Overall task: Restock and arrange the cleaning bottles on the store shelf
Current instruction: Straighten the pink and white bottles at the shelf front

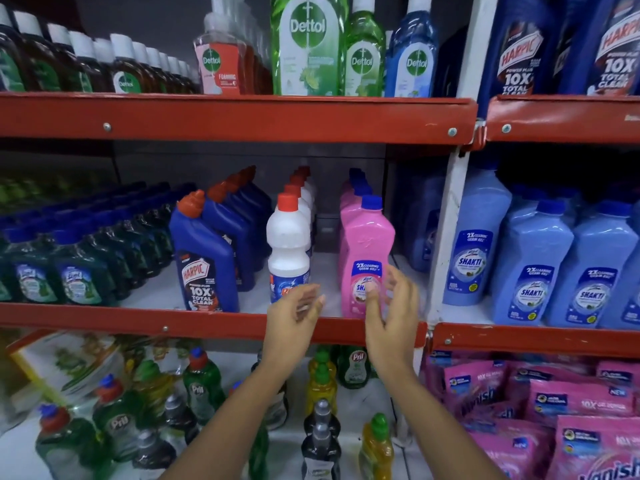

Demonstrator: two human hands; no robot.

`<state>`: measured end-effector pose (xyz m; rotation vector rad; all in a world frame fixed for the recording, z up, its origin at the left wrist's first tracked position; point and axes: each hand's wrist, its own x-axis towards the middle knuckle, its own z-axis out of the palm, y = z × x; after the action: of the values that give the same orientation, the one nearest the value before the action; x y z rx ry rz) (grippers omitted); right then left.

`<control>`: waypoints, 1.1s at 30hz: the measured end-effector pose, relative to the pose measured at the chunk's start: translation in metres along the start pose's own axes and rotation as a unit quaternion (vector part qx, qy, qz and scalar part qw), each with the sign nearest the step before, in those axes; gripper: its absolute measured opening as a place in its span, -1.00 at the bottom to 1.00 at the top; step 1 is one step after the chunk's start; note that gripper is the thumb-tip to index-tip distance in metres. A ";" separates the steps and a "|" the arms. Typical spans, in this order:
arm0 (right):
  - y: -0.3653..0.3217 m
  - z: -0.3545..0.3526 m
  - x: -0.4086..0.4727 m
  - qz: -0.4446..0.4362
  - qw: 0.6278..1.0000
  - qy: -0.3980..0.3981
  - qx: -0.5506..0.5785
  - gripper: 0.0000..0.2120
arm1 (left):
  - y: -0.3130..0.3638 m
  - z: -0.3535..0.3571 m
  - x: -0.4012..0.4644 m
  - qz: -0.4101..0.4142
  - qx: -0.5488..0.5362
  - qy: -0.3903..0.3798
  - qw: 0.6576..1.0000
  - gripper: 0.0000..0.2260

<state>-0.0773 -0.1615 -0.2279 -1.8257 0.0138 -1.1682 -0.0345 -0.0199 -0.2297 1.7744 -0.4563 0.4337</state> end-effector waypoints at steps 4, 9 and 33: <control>-0.025 0.035 -0.017 -0.017 0.996 -0.060 0.060 -0.73 | -0.007 -0.026 0.000 0.003 -0.038 0.124 0.992 -0.90; -0.035 0.074 -0.007 0.081 0.979 -0.135 0.127 -0.73 | -0.018 -0.039 0.018 -0.040 -0.051 0.130 0.989 -0.70; -0.041 0.096 -0.004 0.167 0.976 -0.073 0.119 -0.79 | -0.021 -0.064 0.030 -0.073 -0.108 -0.004 0.992 -0.69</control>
<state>-0.0290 -0.0704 -0.2124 -1.6170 0.0901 -0.7641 -0.0013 0.0447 -0.2159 1.5880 -0.3626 0.2643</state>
